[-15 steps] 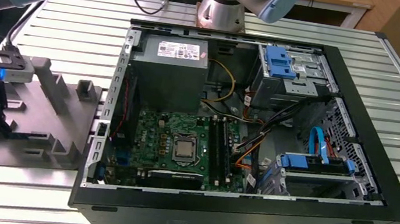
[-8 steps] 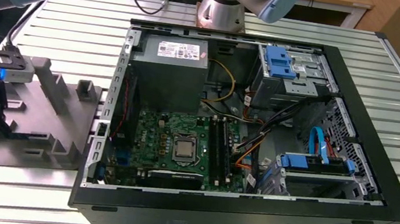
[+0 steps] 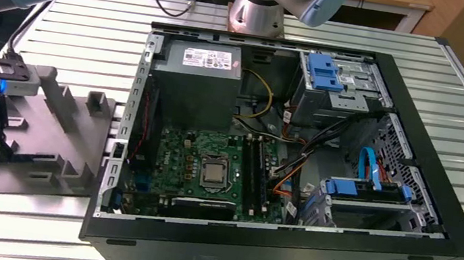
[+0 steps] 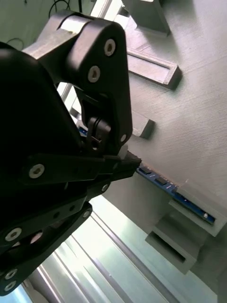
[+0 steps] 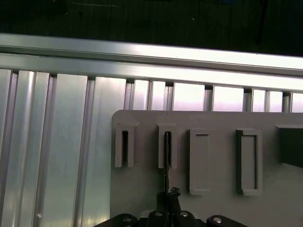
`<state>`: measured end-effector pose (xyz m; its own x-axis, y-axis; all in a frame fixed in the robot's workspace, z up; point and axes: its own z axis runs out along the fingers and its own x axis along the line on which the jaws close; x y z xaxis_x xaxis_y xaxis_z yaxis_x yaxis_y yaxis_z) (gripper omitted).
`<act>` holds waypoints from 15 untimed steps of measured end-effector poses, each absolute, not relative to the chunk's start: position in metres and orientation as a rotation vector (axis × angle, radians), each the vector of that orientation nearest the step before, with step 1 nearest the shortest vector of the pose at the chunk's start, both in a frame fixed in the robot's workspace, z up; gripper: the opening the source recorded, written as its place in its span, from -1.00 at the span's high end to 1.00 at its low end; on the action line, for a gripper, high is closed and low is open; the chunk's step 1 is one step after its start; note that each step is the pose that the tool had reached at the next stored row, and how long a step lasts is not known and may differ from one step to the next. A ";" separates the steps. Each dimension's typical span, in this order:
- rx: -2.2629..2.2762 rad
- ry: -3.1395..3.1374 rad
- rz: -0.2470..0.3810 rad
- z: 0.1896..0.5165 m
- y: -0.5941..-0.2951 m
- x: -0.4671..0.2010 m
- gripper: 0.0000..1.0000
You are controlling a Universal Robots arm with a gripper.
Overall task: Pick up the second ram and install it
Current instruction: 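Pick up the second ram and move it above second insertion slot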
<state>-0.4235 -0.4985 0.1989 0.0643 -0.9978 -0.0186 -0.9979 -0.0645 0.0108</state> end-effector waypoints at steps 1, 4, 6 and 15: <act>-2.288 2.145 0.033 0.199 -0.499 -0.423 0.76; -2.288 2.145 0.033 0.199 -0.498 -0.423 0.76; -2.288 2.145 0.033 0.199 -0.498 -0.423 0.76; -2.220 2.215 0.033 0.198 -0.498 -0.423 0.76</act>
<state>-0.4234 -0.4985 0.1984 0.0020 -0.9998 -0.0186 -0.9999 -0.0022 0.0108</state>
